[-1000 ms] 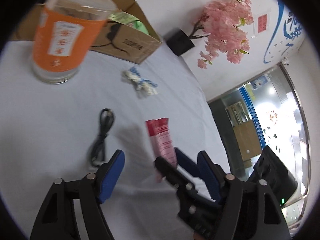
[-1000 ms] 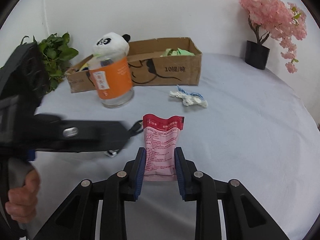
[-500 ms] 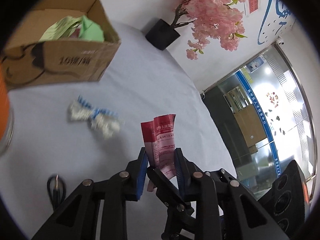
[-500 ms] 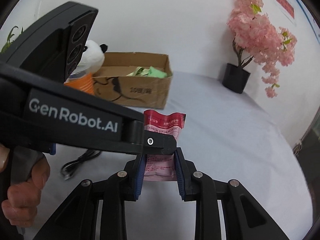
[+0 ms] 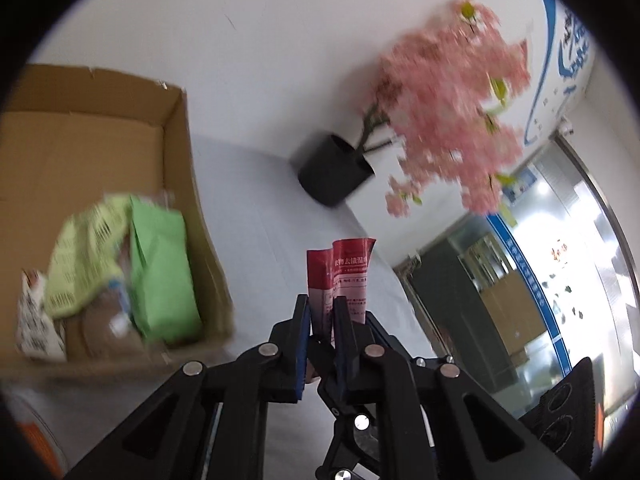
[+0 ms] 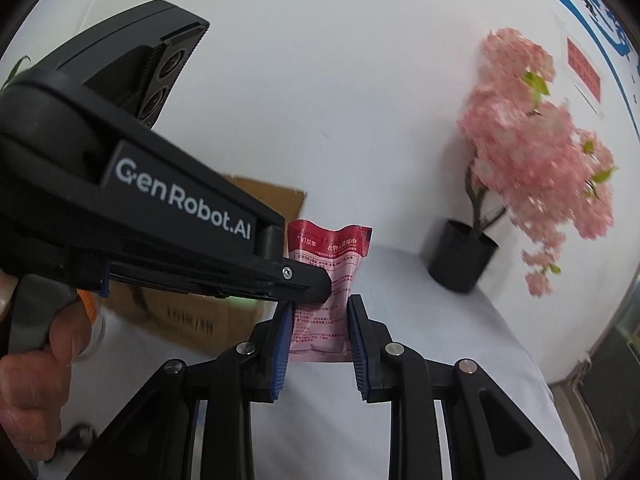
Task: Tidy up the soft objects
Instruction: 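Carry the pink packet into the cardboard box and release it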
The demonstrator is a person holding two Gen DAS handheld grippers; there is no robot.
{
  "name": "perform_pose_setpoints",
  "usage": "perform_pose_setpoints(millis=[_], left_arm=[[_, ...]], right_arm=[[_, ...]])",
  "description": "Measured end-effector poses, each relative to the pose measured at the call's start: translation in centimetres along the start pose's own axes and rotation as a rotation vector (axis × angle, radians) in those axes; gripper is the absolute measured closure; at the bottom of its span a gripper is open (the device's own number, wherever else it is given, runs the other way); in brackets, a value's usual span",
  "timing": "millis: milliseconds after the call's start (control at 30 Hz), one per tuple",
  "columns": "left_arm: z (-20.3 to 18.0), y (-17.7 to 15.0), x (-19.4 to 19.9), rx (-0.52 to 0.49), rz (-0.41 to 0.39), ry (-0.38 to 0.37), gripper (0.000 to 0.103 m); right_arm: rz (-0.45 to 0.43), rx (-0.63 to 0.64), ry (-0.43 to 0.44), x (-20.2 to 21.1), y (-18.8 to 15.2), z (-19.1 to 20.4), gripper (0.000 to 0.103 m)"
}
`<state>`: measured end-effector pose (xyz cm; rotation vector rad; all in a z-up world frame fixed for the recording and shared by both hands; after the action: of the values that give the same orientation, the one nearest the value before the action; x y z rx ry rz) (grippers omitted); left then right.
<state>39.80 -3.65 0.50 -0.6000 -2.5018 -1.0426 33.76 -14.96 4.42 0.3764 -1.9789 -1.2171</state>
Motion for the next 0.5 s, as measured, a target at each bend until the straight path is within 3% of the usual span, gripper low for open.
perform_pose_setpoints(millis=[200, 400, 500], left_arm=[[3.1, 4.5, 0.6, 0.093, -0.063, 0.139, 0.093], [6.6, 6.2, 0.9, 0.205, -0.069, 0.284, 0.093], [7.1, 6.1, 1.3, 0.219, -0.049, 0.327, 0.083]], right_arm=[[-0.024, -0.017, 0.151, -6.3, 4.6, 1.1, 0.078], [0.046, -0.137, 0.348, -12.3, 6.5, 1.9, 0.076], [0.098, -0.180, 0.382, -14.2, 6.2, 2.0, 0.071]])
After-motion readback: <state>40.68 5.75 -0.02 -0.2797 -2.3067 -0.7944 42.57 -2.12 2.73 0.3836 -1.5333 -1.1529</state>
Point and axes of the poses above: each gripper's, at about its wrist camera, not at the fingertips, and x roughly against the way its jaws point, z to its left, y to its top, the point moved 3 cm from there along -x, roughly the way its jaws point, and after that the axes turned 2 degrees about -y, right-handed, at the moved point
